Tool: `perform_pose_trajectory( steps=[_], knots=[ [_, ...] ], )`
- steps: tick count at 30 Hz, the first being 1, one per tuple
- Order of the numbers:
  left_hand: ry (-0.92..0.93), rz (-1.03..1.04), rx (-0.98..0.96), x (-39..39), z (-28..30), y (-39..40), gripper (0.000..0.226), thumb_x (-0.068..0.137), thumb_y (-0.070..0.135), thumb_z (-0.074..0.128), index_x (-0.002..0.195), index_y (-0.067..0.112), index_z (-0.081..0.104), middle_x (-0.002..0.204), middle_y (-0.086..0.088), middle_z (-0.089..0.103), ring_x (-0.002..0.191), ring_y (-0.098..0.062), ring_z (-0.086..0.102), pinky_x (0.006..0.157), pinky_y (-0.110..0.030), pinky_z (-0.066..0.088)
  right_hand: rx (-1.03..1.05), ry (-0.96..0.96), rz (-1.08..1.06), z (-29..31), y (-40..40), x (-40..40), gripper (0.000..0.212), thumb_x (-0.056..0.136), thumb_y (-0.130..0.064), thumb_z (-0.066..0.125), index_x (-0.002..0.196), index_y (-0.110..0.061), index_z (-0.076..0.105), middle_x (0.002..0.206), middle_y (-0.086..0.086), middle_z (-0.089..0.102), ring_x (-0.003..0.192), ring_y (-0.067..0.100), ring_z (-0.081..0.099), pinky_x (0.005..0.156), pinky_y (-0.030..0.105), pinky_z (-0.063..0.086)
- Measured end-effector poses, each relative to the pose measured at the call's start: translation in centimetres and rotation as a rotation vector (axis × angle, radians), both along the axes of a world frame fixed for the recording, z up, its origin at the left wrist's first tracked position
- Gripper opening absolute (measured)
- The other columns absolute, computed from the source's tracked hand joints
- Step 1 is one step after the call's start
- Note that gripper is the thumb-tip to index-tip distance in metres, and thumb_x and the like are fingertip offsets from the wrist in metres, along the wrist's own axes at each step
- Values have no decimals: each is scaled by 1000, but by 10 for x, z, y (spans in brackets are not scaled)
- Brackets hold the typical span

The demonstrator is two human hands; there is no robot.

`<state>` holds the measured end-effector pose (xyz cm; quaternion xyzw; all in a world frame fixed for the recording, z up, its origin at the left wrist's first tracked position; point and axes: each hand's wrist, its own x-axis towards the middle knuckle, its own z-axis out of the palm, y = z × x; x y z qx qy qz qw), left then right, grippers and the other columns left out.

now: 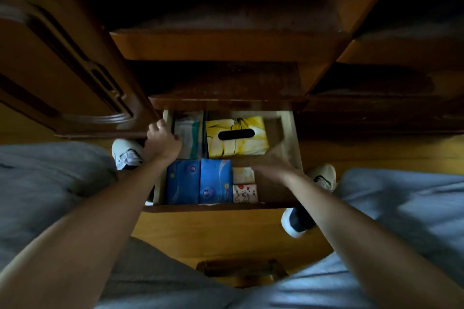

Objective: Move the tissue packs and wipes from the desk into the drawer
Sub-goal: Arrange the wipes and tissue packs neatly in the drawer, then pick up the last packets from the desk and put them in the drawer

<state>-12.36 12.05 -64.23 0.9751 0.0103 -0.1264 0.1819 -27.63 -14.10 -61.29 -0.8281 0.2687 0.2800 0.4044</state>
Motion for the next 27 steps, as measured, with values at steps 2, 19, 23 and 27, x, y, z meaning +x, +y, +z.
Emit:
perform_pose_trajectory(
  steps=[2, 19, 23, 27],
  knots=[
    [69, -56, -24, -5, 27, -13, 67, 94, 43, 53, 150, 13, 31, 144, -13, 39, 129, -33, 43, 95, -45, 43, -79, -27, 29, 23, -10, 5, 22, 97, -43, 60, 106, -23, 67, 99, -2, 65, 83, 11, 60, 71, 27, 52],
    [-970, -714, -300, 14, 417, -166, 17, 93, 27, 58, 102, 33, 70, 102, 12, 70, 93, -13, 64, 70, -31, 53, -523, -1060, -99, 360, -139, 51, 13, 90, -36, 58, 93, -43, 69, 87, -29, 73, 85, -5, 69, 77, 28, 55],
    [-853, -750, -208, 56, 435, -230, 22, 92, 33, 55, 111, 34, 66, 109, 7, 64, 104, -19, 61, 78, -34, 51, -772, -971, -142, 390, -196, 84, 25, 91, -32, 60, 115, -36, 67, 114, -15, 69, 114, 10, 59, 92, 34, 50],
    [-738, -767, -181, 91, 425, -290, 26, 92, 36, 54, 117, 34, 64, 118, 5, 60, 112, -20, 56, 84, -37, 52, -951, -799, -50, 372, -231, 101, 33, 93, -44, 56, 121, -29, 67, 124, -5, 64, 122, 20, 52, 98, 37, 42]
  ],
)
